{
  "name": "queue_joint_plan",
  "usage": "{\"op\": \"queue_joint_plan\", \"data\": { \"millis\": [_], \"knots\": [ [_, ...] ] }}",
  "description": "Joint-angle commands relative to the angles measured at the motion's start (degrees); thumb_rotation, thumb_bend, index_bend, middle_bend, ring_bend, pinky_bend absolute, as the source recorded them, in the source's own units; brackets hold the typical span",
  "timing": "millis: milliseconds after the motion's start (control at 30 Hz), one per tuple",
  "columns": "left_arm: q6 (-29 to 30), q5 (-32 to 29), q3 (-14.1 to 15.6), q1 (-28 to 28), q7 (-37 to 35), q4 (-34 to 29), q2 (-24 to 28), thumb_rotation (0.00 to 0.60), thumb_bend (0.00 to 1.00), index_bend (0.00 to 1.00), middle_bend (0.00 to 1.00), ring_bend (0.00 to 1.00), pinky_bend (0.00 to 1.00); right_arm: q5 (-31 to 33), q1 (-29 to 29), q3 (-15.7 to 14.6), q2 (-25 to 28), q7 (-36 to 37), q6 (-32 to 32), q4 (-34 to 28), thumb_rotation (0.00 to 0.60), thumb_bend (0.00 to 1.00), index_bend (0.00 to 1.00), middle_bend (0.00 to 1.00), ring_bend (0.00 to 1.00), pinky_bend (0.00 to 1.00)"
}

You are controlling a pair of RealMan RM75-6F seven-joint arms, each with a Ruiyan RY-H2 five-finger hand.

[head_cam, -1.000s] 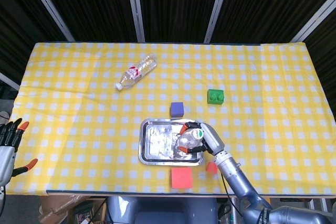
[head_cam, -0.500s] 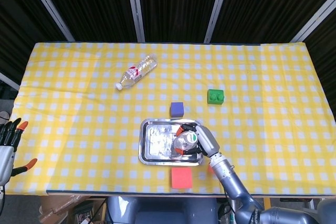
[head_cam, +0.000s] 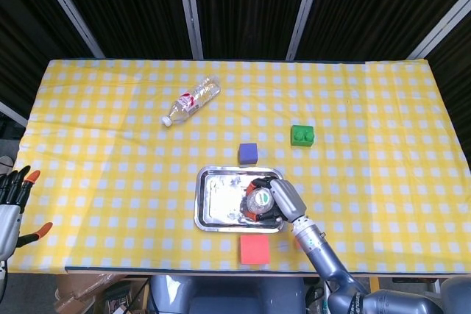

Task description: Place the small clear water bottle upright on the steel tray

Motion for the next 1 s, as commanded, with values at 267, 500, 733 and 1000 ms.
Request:
{"op": "queue_joint_plan", "data": {
  "millis": [267, 500, 733, 1000],
  "knots": [
    [0.09, 0.26, 0.1, 0.02, 0.0, -0.04, 0.0, 0.6, 0.13, 0.0, 0.0, 0.0, 0.0, 4.67, 1.65, 0.42, 2.62, -4.46, -4.99, -4.13, 0.6, 0.51, 0.81, 0.66, 0.48, 0.24],
    [-0.11, 0.4, 0.19, -0.08, -0.02, 0.03, -0.03, 0.6, 0.13, 0.0, 0.0, 0.0, 0.0, 8.73, 3.12, 0.07, 4.76, -5.11, -10.52, -6.52, 0.6, 0.13, 0.32, 0.36, 0.36, 0.16],
    [0.03, 0.51, 0.23, -0.02, 0.02, -0.07, -0.01, 0.6, 0.13, 0.0, 0.0, 0.0, 0.0, 11.54, 3.66, 0.95, 6.18, -2.91, -13.15, -7.61, 0.6, 0.07, 0.14, 0.2, 0.33, 0.15],
    [-0.16, 0.67, 0.36, -0.1, 0.48, -0.11, -0.18, 0.6, 0.13, 0.0, 0.0, 0.0, 0.0, 12.19, 3.48, 1.19, 6.96, -1.84, -13.41, -7.78, 0.6, 0.06, 0.11, 0.19, 0.31, 0.15]
  ]
}}
